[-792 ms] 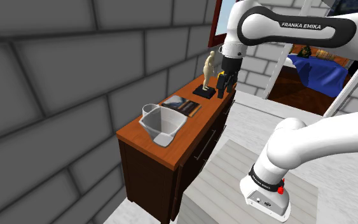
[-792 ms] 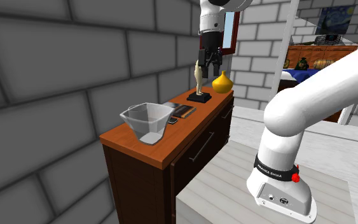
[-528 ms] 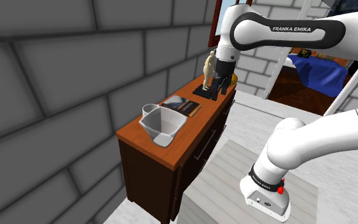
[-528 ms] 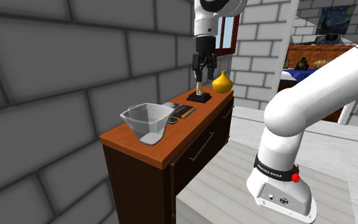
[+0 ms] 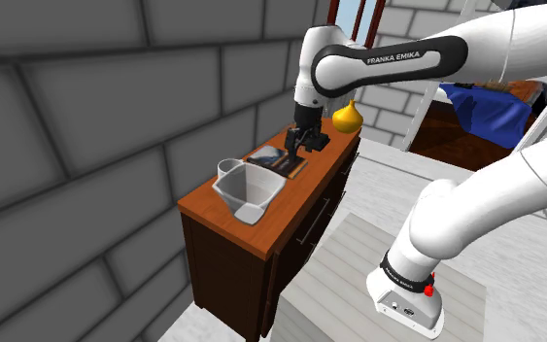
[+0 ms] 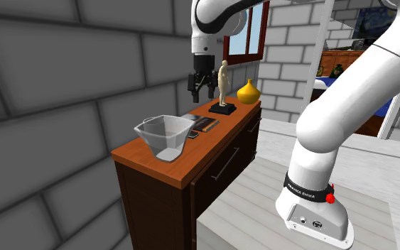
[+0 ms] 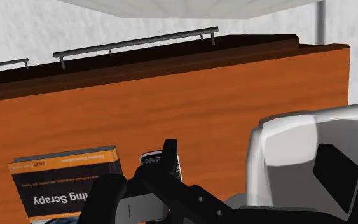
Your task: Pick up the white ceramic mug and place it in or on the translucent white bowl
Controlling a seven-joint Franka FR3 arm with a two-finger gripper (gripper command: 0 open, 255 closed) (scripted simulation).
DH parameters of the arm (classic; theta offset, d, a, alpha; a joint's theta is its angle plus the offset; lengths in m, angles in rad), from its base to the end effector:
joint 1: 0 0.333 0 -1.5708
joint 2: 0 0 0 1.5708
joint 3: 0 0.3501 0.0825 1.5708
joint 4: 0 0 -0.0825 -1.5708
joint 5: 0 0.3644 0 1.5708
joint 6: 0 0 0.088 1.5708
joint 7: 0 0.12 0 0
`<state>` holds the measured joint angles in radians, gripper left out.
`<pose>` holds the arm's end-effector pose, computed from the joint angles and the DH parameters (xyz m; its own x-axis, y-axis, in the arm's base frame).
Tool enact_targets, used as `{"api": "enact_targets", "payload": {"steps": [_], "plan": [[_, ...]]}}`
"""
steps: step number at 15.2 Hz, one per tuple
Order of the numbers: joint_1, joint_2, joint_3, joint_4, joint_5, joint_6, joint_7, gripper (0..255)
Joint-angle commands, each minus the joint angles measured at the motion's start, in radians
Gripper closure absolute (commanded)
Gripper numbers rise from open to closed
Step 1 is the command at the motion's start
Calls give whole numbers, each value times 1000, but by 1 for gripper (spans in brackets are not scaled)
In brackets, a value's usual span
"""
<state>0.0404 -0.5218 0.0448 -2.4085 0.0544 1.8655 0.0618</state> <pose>0.3527 0.0371 0.5208 0.9997 0.0012 -0.0235 0.0005 -0.9996 -0.0280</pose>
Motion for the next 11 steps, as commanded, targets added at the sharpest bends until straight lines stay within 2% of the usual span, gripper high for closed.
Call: {"api": "enact_targets", "payload": {"steps": [1,11], "plan": [[5,72,20,21,2,67,24,0],[24,423,106,210,-51,290,166,0]]}}
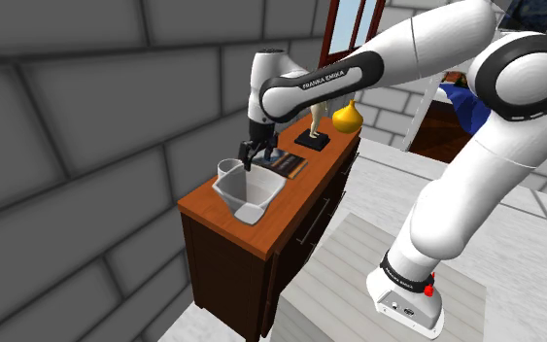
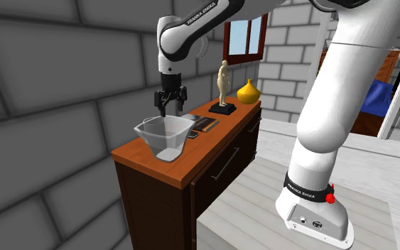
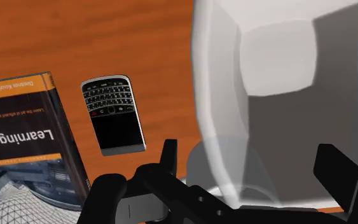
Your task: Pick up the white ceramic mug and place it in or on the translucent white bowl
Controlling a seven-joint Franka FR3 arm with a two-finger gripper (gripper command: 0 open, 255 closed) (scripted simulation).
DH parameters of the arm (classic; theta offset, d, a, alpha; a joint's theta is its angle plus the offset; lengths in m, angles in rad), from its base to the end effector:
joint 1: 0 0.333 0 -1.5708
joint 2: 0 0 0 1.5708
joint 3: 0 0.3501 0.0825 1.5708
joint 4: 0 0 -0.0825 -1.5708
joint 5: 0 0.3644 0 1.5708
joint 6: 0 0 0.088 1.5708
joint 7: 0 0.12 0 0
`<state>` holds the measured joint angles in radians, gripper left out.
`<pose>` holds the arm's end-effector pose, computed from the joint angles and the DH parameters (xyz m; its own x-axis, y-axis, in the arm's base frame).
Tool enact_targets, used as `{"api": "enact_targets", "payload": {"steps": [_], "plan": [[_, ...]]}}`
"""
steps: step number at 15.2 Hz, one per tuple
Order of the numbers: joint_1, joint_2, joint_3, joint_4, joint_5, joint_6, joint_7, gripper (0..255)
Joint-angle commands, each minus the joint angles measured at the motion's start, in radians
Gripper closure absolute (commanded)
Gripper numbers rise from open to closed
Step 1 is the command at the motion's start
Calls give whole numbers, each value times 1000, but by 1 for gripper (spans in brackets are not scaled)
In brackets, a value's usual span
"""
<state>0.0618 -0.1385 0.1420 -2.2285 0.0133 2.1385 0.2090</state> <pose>0.4740 0.1007 0.4657 0.9988 -0.0130 0.0478 -0.0129 -0.9999 -0.0020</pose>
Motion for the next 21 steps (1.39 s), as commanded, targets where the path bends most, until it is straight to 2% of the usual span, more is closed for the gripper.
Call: {"api": "enact_targets", "payload": {"steps": [1,9,17,21], "plan": [[5,75,14,56,-21,32,34,0],[44,371,34,315,-132,103,162,0],[48,432,25,293,-151,186,174,0],[48,432,25,293,-151,186,174,0]]}}
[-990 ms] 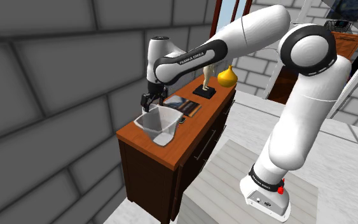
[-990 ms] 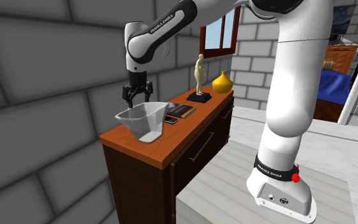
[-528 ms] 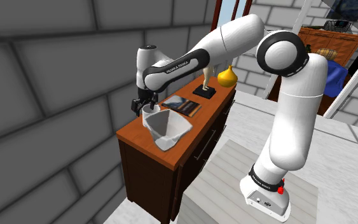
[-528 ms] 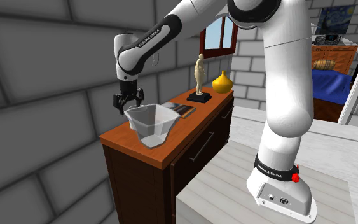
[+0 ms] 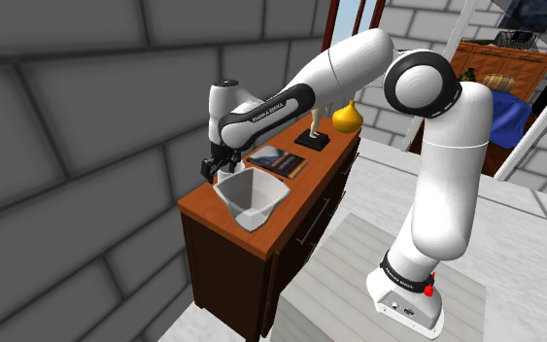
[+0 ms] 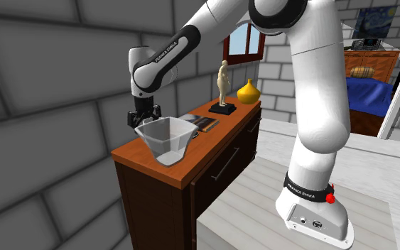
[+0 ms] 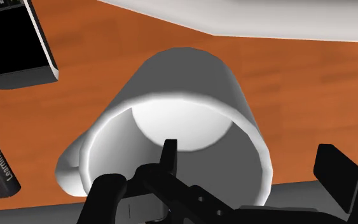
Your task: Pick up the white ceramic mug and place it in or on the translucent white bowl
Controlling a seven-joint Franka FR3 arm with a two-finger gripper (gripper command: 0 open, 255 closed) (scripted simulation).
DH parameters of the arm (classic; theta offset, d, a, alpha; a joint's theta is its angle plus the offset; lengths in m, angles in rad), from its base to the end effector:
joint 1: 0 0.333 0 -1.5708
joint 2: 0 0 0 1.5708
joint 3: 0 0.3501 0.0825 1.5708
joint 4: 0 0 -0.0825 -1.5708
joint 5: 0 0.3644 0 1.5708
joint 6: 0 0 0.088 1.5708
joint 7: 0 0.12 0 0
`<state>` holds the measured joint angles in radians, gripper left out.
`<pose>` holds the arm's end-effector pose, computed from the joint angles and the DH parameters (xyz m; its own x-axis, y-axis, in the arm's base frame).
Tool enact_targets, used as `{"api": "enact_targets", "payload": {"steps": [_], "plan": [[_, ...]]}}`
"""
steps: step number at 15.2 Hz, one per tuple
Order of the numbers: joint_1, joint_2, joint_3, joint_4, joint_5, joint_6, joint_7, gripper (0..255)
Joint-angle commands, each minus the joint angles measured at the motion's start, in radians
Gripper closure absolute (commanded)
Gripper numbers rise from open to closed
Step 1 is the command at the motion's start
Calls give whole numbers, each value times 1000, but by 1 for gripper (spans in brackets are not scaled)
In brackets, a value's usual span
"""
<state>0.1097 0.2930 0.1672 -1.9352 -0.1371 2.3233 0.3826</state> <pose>0.5972 0.1590 0.3782 0.9932 -0.0251 0.1137 -0.0275 -0.9994 0.0197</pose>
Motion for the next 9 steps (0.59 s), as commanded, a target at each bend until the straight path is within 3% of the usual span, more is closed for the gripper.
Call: {"api": "enact_targets", "payload": {"steps": [1,4,5,9], "plan": [[0,1,0,0,0,1,0,0],[0,1,0,0,0,1,0,0],[0,1,0,0,0,1,0,255],[0,1,0,0,0,1,0,255]]}}
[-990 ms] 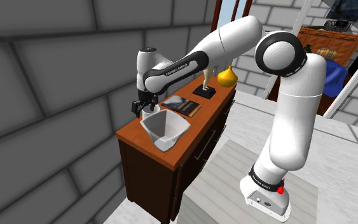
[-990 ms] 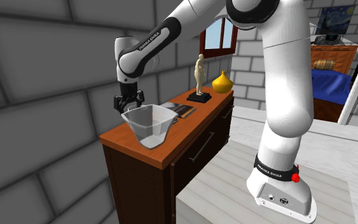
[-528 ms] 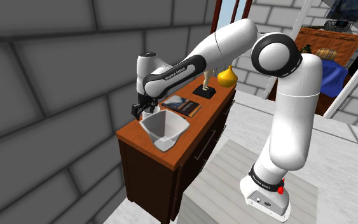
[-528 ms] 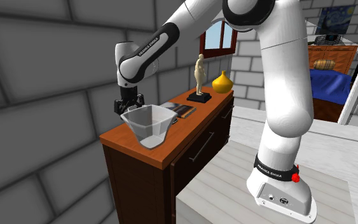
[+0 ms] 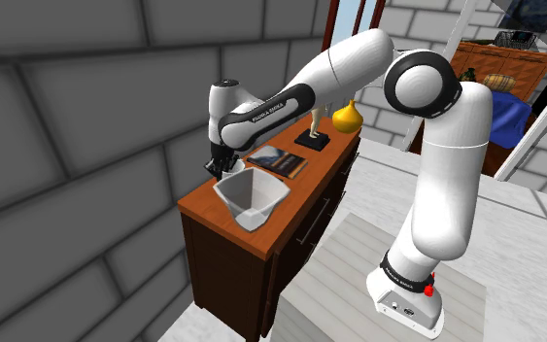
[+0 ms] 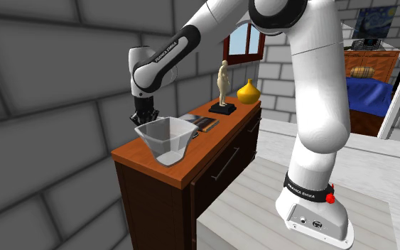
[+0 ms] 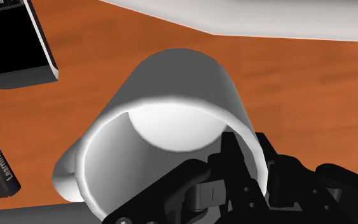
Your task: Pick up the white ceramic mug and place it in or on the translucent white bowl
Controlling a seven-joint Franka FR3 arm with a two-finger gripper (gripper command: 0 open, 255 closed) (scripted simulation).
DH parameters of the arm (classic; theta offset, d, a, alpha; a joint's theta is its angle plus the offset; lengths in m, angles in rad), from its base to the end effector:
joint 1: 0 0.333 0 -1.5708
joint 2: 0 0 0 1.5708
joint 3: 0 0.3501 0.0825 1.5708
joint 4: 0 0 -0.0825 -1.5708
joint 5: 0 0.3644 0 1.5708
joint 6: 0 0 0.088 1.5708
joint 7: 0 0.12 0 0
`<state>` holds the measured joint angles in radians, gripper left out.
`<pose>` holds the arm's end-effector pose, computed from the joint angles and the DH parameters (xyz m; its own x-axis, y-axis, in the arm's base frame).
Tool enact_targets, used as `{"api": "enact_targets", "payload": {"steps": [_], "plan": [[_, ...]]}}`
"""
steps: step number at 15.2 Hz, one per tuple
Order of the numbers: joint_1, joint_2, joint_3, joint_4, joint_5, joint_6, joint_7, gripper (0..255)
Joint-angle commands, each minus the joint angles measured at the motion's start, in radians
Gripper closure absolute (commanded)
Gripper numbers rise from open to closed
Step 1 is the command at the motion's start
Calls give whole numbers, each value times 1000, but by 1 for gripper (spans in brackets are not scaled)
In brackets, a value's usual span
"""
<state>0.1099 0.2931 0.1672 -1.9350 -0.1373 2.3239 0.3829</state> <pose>0.5972 0.1592 0.3783 0.9931 -0.0250 0.1144 -0.0274 -0.9994 0.0196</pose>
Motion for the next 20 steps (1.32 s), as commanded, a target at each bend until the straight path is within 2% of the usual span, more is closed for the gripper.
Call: {"api": "enact_targets", "payload": {"steps": [1,5,20], "plan": [[0,1,0,0,0,0,0,255],[0,1,0,0,0,1,0,255],[-5,-85,9,93,31,-176,-27,255]]}}
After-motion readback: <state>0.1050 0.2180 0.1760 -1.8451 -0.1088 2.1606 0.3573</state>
